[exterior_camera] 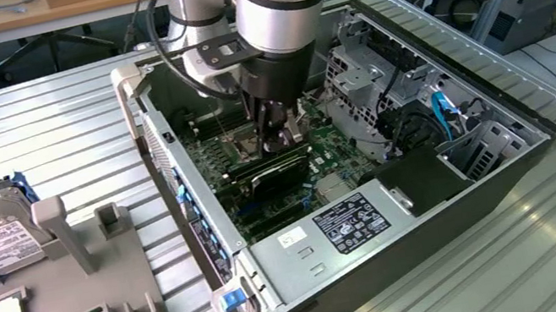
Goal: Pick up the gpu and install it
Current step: 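Press down on the gpu until it lock into place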
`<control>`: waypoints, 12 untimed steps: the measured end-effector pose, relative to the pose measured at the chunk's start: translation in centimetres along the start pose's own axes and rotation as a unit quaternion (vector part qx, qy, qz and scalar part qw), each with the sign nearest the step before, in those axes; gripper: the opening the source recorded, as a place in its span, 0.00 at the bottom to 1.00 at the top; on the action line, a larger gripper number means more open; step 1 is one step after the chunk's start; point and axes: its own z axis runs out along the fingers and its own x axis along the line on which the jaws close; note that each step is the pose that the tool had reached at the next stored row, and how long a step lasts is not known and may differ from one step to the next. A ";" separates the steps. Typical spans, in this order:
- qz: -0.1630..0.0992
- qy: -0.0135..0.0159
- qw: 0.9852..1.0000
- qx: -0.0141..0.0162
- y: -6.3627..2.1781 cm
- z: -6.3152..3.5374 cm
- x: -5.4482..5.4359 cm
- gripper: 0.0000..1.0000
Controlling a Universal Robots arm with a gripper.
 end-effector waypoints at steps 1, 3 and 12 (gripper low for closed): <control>0.000 0.001 1.000 0.000 0.01 0.33 0.0 0.11; 0.000 0.002 1.000 0.000 0.03 0.64 0.0 0.11; 0.000 0.002 1.000 0.000 0.04 1.62 0.1 0.11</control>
